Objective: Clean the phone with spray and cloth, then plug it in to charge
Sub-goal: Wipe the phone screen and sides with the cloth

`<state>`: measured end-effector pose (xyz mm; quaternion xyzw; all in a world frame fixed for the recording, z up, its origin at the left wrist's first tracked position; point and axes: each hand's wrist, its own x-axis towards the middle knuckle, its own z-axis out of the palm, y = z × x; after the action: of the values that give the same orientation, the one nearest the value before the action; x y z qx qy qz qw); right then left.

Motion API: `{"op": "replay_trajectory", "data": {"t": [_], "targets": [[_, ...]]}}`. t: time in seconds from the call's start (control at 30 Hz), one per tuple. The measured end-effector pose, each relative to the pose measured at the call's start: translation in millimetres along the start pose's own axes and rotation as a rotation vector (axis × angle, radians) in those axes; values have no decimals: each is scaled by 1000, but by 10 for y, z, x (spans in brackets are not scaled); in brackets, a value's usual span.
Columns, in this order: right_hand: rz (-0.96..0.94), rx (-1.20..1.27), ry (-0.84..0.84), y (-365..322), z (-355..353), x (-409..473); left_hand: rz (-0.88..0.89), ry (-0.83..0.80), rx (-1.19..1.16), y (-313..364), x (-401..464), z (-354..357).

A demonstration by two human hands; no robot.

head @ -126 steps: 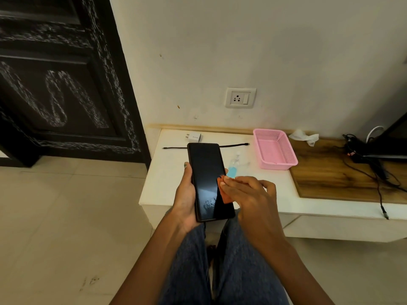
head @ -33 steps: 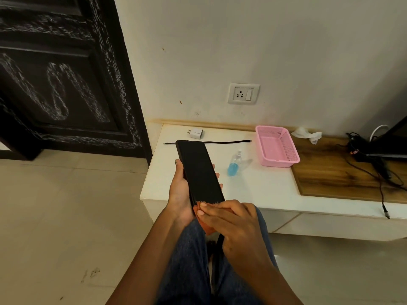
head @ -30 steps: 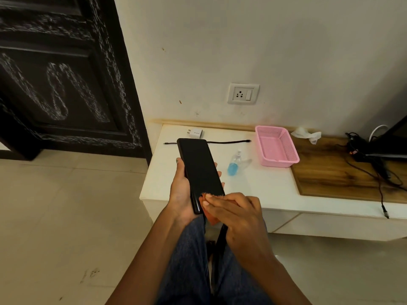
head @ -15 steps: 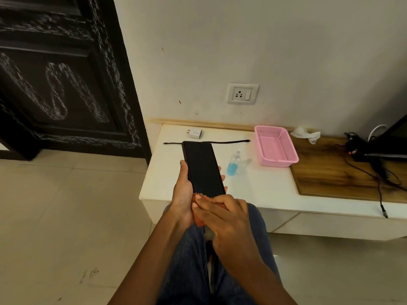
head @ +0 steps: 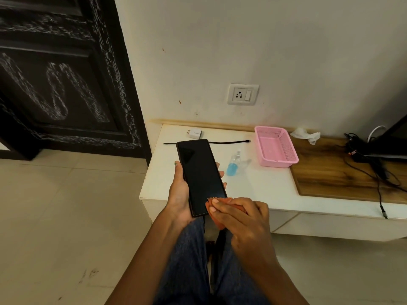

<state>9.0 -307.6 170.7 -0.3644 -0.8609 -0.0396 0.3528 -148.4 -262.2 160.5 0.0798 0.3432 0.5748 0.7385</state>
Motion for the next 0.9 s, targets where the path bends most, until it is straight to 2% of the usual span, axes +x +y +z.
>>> {"op": "replay_trajectory", "data": {"t": [0.4,0.6,0.9], "targets": [[25,-59,40,271,57,33,-44,-12,144,20,-53,-13],[36,-60,36,346,87,212,-58,60,259,-1,-84,-13],[89,-86,8,478,79,459,-131,-88,196,-95,-121,29]]}}
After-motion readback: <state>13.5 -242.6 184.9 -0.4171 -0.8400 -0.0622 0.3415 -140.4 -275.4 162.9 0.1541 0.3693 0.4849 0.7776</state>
